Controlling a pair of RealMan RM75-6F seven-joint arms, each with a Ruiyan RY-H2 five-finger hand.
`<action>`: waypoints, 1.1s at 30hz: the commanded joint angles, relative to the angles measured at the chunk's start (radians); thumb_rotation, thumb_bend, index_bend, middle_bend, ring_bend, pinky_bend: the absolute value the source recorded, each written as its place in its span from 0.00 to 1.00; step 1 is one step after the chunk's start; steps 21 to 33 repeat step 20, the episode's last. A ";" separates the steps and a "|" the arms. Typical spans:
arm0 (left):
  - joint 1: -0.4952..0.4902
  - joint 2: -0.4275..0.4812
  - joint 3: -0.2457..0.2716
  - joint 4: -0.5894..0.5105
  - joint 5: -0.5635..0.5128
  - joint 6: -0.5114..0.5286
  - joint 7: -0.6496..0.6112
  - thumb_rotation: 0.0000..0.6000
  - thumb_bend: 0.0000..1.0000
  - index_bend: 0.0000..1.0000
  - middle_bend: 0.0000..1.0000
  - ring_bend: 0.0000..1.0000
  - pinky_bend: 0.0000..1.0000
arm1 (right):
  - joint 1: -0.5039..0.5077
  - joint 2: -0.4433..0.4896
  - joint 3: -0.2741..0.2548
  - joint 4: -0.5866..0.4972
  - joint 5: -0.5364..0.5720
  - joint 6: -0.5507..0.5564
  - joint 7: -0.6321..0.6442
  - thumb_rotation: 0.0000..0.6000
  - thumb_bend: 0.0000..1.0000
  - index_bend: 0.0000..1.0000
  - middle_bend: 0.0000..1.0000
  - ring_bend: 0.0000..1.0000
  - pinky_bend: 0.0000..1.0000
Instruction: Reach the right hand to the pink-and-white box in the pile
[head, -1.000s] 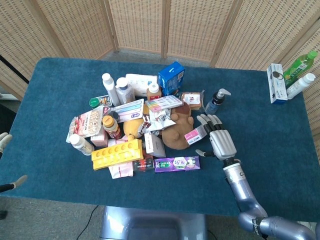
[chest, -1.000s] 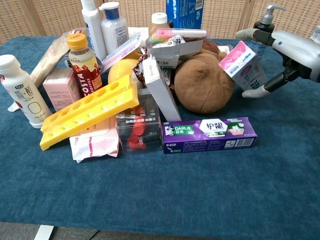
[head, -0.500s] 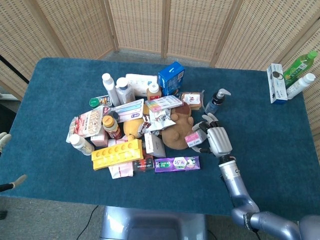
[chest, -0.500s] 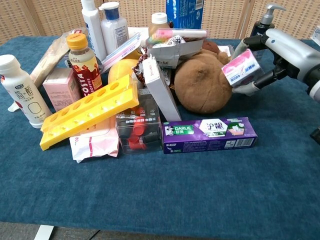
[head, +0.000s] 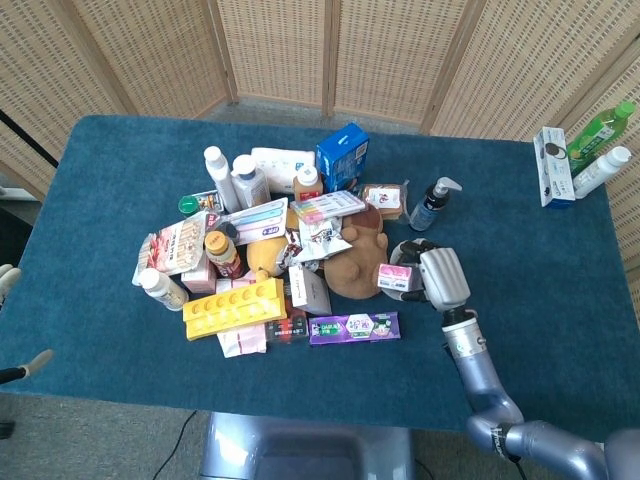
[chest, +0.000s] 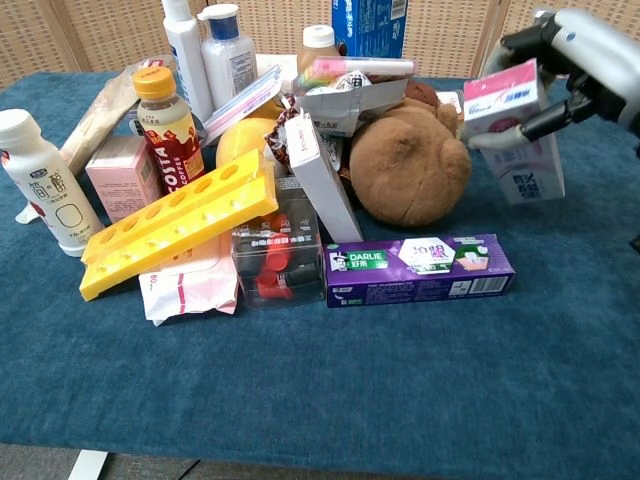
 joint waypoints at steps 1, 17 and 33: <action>0.001 0.002 0.001 -0.001 0.003 0.002 -0.004 1.00 0.00 0.00 0.00 0.00 0.00 | -0.009 0.065 0.020 -0.098 -0.011 0.036 -0.053 1.00 0.00 0.60 0.72 0.45 0.74; 0.004 0.009 0.006 -0.004 0.016 0.005 -0.020 1.00 0.00 0.00 0.00 0.00 0.00 | 0.037 0.250 0.130 -0.462 0.008 0.043 -0.303 1.00 0.02 0.60 0.72 0.45 0.74; 0.004 0.011 0.008 -0.004 0.018 0.003 -0.022 1.00 0.00 0.00 0.00 0.00 0.00 | 0.042 0.262 0.140 -0.491 0.022 0.044 -0.324 1.00 0.02 0.60 0.72 0.45 0.74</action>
